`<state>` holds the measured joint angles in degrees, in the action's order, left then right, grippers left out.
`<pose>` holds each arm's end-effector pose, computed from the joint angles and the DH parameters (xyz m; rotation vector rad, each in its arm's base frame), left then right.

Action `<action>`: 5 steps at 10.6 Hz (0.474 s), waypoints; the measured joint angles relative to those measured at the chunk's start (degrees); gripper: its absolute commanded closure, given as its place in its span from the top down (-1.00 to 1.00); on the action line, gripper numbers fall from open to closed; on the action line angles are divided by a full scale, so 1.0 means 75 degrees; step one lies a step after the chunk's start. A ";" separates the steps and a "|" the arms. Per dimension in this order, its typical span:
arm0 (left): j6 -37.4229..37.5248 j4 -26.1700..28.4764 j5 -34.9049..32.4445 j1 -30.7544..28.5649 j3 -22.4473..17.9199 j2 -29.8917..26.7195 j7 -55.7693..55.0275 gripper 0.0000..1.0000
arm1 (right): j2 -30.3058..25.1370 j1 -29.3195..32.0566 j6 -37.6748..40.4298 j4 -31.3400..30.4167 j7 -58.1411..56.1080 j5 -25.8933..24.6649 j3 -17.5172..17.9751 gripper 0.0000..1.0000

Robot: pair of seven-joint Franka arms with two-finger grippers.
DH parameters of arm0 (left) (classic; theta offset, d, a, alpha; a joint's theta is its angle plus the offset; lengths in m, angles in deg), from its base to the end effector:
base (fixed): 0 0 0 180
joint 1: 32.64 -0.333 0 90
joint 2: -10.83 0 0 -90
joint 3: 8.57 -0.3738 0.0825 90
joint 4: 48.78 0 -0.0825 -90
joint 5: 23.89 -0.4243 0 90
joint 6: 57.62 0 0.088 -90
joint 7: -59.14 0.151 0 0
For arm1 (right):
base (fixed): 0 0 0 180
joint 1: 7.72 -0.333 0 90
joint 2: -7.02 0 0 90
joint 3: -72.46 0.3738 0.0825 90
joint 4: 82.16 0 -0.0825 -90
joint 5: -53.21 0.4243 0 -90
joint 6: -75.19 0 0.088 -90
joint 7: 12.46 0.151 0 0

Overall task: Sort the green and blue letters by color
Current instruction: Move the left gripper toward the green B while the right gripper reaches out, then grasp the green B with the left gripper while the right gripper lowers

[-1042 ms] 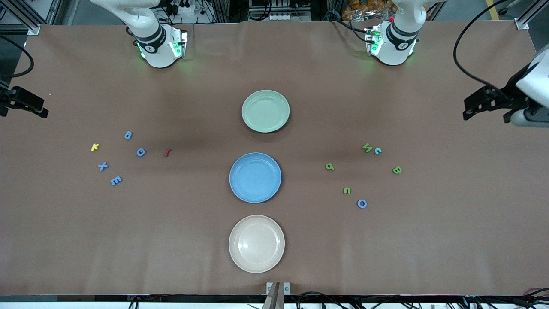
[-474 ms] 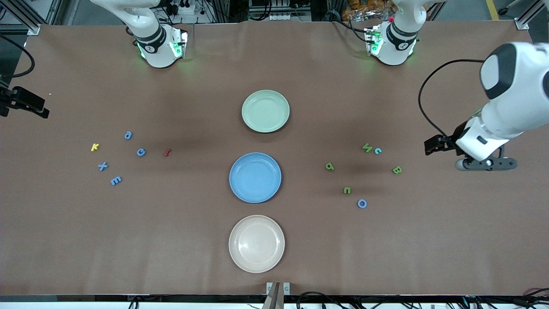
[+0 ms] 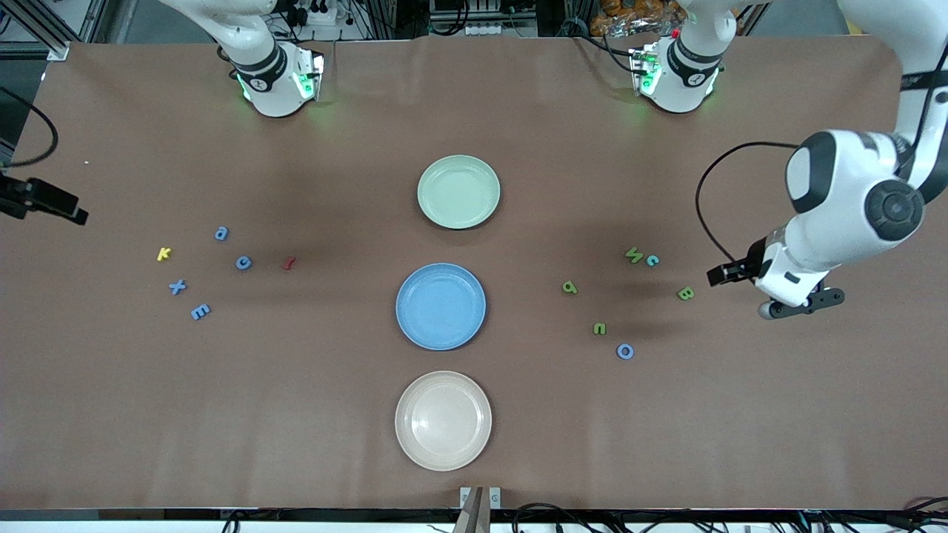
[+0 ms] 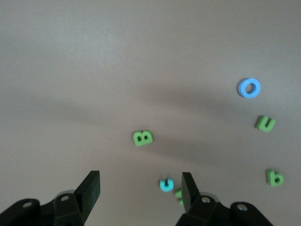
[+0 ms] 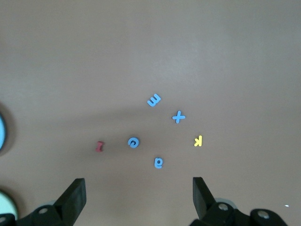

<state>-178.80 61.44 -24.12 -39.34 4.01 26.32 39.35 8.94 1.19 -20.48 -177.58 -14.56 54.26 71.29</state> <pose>0.6449 -0.0608 0.3370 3.0779 0.3808 -0.1288 0.6010 -0.1040 0.5780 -3.1130 0.2204 0.0423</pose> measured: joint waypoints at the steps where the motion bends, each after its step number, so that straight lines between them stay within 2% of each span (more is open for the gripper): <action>1: -0.0447 0.0120 0.0000 0.0021 0.0000 0.0289 -0.0190 0.50 | -0.0033 0.0172 -0.0717 -0.0705 0.0000 0.0014 0.0005 1.00; 3: -0.1400 0.0614 -0.0001 0.0039 0.0000 0.0598 -0.0335 0.44 | -0.0231 0.0549 -0.2414 -0.2409 0.0000 0.0025 0.0123 1.00; 5: -0.1929 0.1082 -0.0002 0.0045 0.0000 0.0600 -0.0375 0.42 | -0.0415 0.0798 -0.4079 -0.4170 0.0000 0.0030 0.0195 1.00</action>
<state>-193.27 69.56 -24.13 -39.00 4.01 30.81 36.54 5.82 7.18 -51.07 -208.85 -14.56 54.49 72.75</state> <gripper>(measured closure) 0.278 0.000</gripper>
